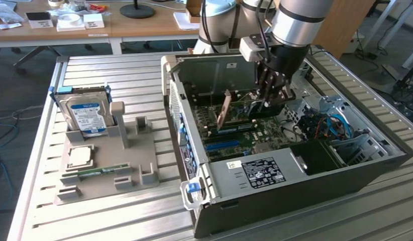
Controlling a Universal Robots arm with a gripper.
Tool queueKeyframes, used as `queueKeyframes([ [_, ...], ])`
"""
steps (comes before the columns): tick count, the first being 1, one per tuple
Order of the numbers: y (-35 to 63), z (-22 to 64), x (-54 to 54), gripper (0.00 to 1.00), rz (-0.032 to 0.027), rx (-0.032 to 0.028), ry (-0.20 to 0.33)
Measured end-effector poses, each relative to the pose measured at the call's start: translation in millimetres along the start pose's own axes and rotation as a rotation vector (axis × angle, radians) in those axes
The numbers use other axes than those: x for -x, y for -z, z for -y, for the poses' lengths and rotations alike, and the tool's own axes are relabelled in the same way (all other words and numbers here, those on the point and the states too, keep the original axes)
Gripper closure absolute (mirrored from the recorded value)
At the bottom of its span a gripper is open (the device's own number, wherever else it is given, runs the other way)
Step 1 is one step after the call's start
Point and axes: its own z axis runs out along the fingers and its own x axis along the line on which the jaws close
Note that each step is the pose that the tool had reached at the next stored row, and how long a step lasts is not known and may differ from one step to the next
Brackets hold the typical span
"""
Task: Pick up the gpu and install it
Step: 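Insert the gpu into the slot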
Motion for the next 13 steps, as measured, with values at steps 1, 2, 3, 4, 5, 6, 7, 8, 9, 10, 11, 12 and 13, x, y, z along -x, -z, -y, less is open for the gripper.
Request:
queueKeyframes([
  [1, -0.3, -0.3, 0.0, 0.73, 0.0001, 0.0, 0.0],
  [2, -0.5, -1.1, -0.1, 0.73, 0.0002, -0.0001, 0.001],
  [3, -0.7, -2.2, -0.1, 0.73, 0.0002, -0.0003, 0.001],
  [4, -0.9, -3.7, -0.1, 0.73, 0.0004, -0.0004, 0.001],
  [5, -1.1, -5.1, -0.2, 0.73, 0.0005, -0.0005, 0.002],
  [6, -1.3, -5.8, -0.3, 0.73, 0.0003, -0.0006, 0.002],
  [7, -1.6, -6.6, -0.4, 0.73, 0.0002, -0.0005, 0.002],
  [8, -1.9, -7.5, -0.6, 0.73, 0.0003, -0.0005, 0.002],
  [9, -2.4, -8.1, -0.9, 0.73, 0.0002, -0.0005, 0.003],
  [10, -2.7, -8.4, -1.7, 0.73, 0.0003, -0.0005, 0.004],
  [11, -2.9, -8.7, -2.5, 0.73, 0.0003, -0.0005, 0.005],
  [12, -3.0, -9.1, -3.3, 0.73, 0.0004, -0.0005, 0.005],
  [13, -3.3, -9.3, -3.9, 0.73, 0.0004, -0.0004, 0.006],
])
